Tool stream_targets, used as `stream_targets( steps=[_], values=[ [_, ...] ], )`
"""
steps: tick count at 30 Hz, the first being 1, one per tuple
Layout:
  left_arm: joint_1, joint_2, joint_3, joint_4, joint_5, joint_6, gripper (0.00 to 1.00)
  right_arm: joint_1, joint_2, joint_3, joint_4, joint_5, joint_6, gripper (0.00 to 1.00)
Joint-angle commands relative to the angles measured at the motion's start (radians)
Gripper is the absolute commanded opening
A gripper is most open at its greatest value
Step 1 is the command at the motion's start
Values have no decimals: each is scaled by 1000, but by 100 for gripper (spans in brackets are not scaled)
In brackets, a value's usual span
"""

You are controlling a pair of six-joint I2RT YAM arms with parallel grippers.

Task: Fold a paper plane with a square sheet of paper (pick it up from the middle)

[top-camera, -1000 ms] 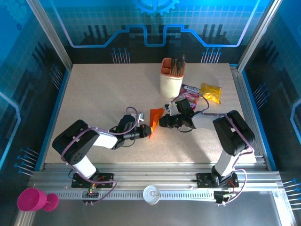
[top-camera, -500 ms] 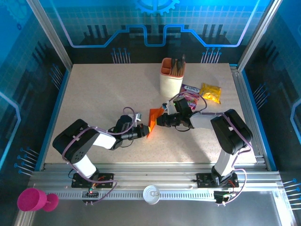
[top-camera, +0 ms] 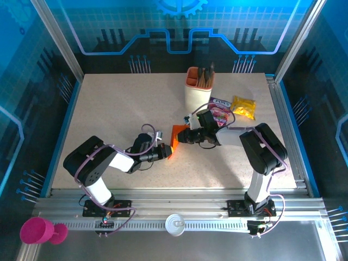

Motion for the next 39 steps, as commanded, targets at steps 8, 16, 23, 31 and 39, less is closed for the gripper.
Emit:
stream_targets(
  steps=[8, 16, 23, 31, 39],
  values=[
    [31, 29, -33, 84, 31, -31, 0, 21, 58, 40, 19, -21, 8, 11],
    [53, 57, -45, 134, 48, -52, 0, 27, 86, 67, 17, -24, 13, 11],
    [66, 69, -54, 161, 58, -61, 0, 36, 112, 98, 15, -27, 16, 11],
    [76, 72, -58, 180, 68, -72, 0, 44, 144, 124, 10, -25, 17, 11],
    [81, 67, -53, 175, 75, -75, 0, 46, 186, 146, 14, -18, 28, 10]
  ],
)
